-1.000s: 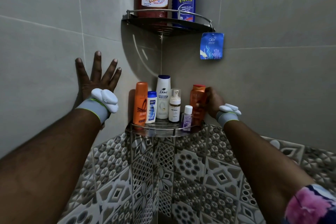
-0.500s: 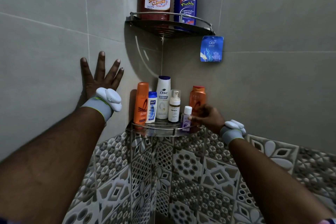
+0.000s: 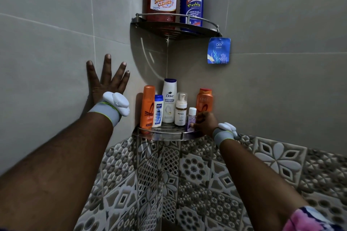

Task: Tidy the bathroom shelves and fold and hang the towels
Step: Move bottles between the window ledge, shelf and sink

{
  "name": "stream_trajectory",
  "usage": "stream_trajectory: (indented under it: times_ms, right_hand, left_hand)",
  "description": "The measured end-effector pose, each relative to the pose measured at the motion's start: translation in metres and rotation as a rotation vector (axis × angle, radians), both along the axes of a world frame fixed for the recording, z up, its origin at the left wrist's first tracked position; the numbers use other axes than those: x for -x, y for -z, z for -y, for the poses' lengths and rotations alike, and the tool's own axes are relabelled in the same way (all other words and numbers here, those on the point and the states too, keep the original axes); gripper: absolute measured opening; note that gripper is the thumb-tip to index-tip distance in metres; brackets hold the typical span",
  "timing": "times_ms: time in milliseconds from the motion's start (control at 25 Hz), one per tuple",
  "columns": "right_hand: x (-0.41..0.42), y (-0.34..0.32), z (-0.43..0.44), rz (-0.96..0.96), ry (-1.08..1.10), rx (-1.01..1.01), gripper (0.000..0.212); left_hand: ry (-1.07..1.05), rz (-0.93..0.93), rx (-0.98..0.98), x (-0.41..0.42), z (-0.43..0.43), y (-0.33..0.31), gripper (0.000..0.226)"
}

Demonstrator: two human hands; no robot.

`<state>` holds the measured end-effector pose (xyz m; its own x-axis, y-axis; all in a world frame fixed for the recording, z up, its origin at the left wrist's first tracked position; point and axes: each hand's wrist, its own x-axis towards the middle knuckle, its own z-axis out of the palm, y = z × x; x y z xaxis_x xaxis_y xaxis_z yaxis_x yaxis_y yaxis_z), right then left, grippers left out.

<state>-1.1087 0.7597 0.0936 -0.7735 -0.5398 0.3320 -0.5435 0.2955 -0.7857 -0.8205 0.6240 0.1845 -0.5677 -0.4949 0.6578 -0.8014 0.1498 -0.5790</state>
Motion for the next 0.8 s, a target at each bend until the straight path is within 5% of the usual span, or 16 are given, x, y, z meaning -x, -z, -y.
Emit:
stream_trajectory:
  times_ms: [600, 800]
  right_hand:
    - [-0.029, 0.003, -0.012, -0.135, 0.216, 0.103, 0.039]
    - [-0.046, -0.002, -0.070, -0.211, 0.272, 0.074, 0.042]
  left_hand:
    - [0.059, 0.021, -0.053, -0.001, -0.007, 0.001, 0.074]
    - [0.045, -0.317, -0.495, 0.041, -0.056, -0.009, 0.073]
